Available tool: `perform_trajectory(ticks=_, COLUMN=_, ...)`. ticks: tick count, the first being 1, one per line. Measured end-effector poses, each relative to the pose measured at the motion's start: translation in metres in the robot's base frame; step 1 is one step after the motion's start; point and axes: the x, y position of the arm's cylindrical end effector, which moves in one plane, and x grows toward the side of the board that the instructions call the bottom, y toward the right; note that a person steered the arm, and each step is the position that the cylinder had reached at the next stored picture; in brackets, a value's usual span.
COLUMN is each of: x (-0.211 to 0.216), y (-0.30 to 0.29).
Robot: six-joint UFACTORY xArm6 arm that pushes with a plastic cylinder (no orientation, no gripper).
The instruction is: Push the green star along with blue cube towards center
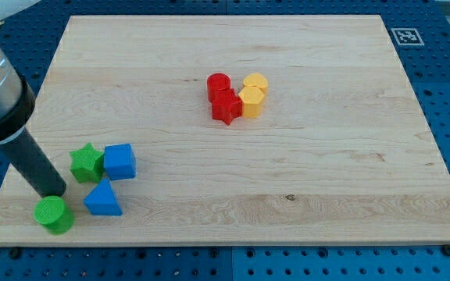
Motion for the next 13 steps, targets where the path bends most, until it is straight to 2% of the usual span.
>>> perform_trajectory(ticks=4, x=-0.017, y=-0.003)
perform_trajectory(ticks=8, x=-0.017, y=0.058)
perform_trajectory(ticks=12, x=-0.025, y=0.046)
perform_trajectory(ticks=13, x=-0.026, y=0.063)
